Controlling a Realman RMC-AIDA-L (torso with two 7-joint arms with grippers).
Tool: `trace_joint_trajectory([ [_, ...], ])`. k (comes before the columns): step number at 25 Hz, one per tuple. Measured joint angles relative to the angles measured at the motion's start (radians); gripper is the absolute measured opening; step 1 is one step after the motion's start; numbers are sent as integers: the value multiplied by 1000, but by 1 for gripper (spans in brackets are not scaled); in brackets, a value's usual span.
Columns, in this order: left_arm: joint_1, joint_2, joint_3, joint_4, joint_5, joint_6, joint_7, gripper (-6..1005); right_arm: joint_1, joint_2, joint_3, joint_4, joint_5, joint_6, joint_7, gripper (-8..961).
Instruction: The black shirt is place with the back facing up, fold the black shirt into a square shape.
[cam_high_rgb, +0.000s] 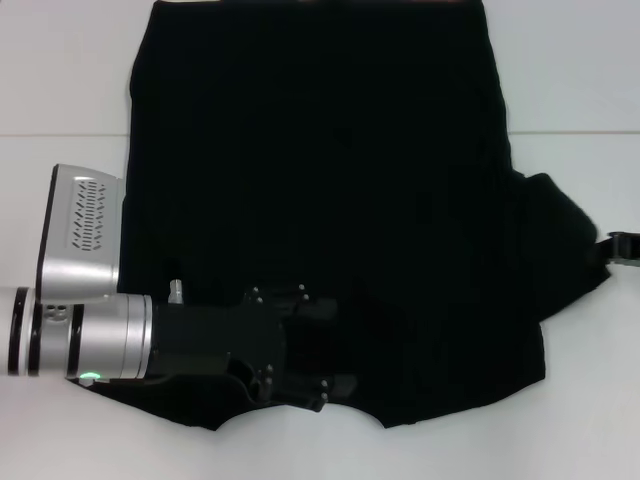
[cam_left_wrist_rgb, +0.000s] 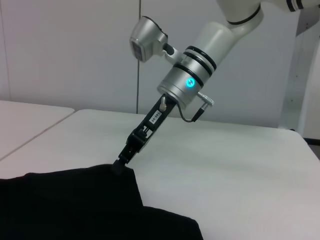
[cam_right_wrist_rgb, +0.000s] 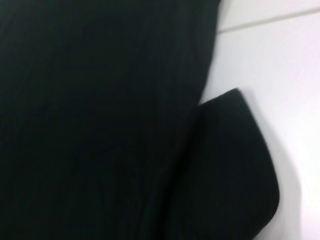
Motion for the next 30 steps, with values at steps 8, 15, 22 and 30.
trace_joint_trajectory([
  [8,2,-1,0,-3,-6,3,-5,849,-50,-2,102,-43,3,2,-68,10],
  [15,2,-1,0,-3,-6,5,-6,843,-52,8,153,-42,3,14,-110,11],
  [22,2,-1,0,-3,-6,5,-7,837,-45,12,153,-42,4,44,-112,11],
  [30,2,-1,0,-3,-6,5,-7,830,-43,12,153,-35,4,55,-112,11],
])
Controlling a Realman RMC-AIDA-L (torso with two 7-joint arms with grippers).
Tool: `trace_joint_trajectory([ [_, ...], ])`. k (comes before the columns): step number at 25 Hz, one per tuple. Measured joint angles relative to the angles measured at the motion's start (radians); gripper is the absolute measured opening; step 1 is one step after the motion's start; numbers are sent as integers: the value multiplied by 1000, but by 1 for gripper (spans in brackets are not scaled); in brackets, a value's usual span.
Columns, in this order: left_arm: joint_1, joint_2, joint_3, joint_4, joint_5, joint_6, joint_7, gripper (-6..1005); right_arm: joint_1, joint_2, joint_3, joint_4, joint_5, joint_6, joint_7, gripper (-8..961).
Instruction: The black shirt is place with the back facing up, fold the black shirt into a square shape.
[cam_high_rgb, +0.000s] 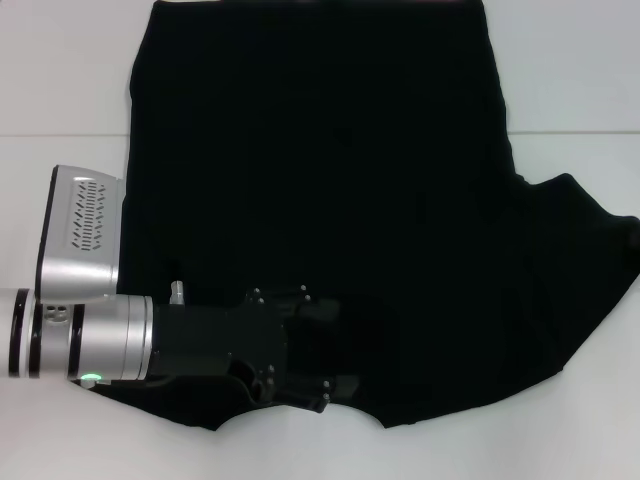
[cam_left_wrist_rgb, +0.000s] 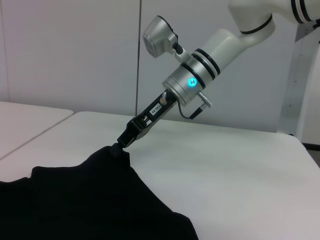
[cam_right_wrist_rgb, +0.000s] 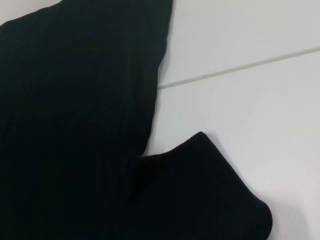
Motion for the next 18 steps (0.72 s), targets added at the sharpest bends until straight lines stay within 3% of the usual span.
trace_joint_trajectory([
  [9,-1,0,0,0,0,-3,0,822,54,1,-15,4,90,-53,-16,25],
  [18,0,0,0,0,0,-9,0,814,160,36,-172,46,90,-109,-13,38],
])
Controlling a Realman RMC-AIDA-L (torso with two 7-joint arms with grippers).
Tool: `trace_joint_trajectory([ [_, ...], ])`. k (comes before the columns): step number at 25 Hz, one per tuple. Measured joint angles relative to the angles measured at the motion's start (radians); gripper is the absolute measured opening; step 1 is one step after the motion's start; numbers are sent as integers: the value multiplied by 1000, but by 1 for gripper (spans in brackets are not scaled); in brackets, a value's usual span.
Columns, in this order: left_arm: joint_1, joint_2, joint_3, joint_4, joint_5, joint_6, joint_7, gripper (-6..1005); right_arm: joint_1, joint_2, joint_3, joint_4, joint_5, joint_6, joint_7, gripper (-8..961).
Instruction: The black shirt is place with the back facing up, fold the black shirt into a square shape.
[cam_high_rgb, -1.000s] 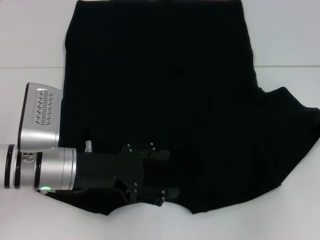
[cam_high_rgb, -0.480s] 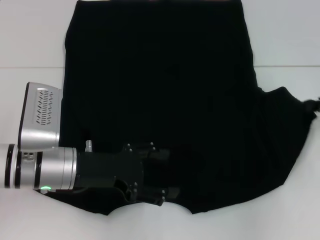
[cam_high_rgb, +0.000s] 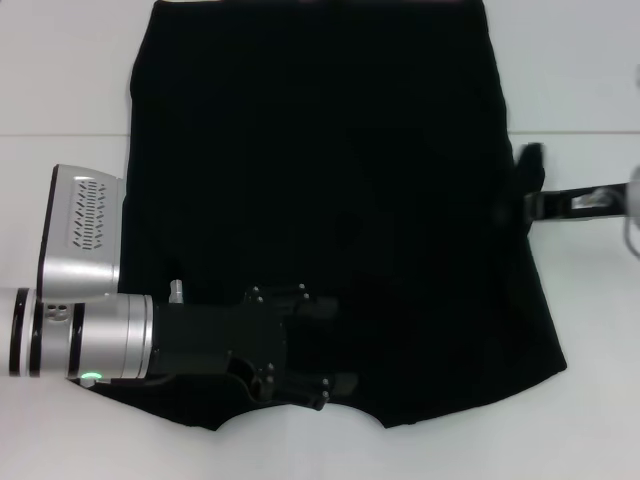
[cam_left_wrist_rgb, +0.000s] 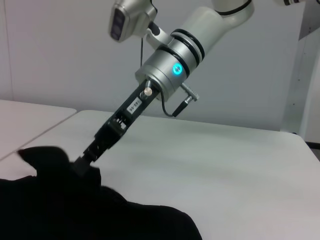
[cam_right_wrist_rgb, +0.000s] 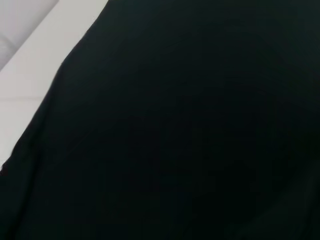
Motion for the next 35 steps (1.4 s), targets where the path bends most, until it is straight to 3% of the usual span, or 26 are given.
trace_joint_trajectory([
  [11,0,0,0,0,1,-1,0,804,70,45,-46,11,2,17,51,54],
  [16,0,0,-8,0,1,-3,0,800,73,53,-44,2,3,13,60,61],
  [24,11,2,-57,3,3,-3,-20,793,51,45,-38,3,40,0,39,418],
  [27,26,14,-105,18,10,4,-108,790,26,46,-37,8,97,-11,-19,542],
  [32,77,30,-146,94,14,8,-288,786,-32,70,-41,11,241,-52,-190,755],
  [35,115,36,-184,159,24,7,-388,783,-54,84,-44,24,292,-65,-275,773],
])
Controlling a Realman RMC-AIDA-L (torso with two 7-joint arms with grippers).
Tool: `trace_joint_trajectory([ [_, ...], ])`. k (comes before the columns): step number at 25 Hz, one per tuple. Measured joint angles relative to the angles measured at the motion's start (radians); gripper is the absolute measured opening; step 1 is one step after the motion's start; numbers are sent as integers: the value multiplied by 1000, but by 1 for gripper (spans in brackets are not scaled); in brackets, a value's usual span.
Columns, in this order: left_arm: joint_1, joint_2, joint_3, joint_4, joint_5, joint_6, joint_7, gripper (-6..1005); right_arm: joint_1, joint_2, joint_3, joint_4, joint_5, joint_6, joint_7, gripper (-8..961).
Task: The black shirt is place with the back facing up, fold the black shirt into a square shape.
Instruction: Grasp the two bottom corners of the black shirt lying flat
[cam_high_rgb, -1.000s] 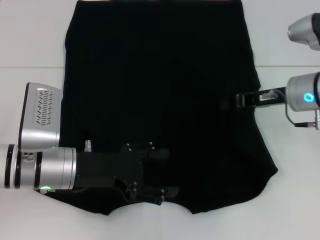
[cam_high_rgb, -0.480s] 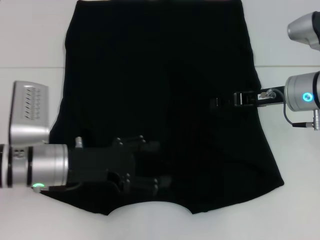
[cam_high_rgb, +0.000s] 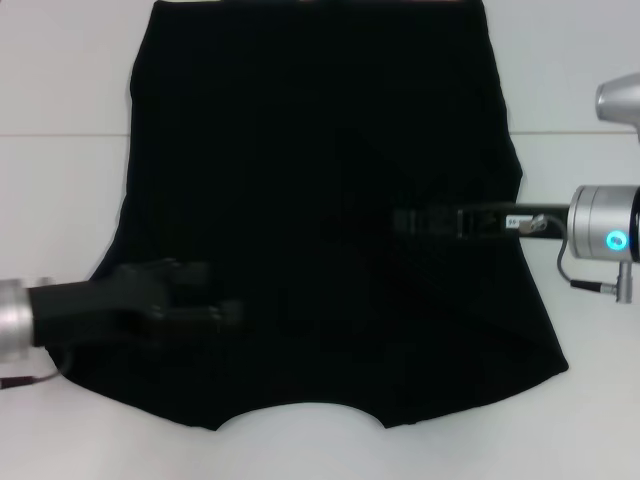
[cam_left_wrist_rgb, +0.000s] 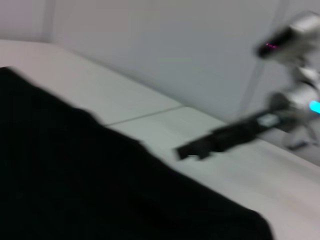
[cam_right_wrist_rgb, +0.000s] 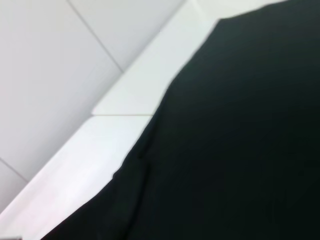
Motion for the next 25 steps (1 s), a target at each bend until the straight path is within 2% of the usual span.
trace_joint_trajectory([
  [4,18,6,-89,85,85,-6,-157,779,0,1,-1,36,17,9,-27,796],
  [6,16,16,-143,112,153,-7,-240,778,2,0,-1,41,19,15,-27,802],
  [13,7,39,-256,126,295,-46,-374,771,4,0,-1,42,20,16,-27,803],
  [18,2,40,-250,132,381,-108,-478,767,5,1,1,41,20,20,-28,803],
  [25,-6,32,-188,121,424,-107,-494,761,5,-1,4,38,21,21,-28,803],
])
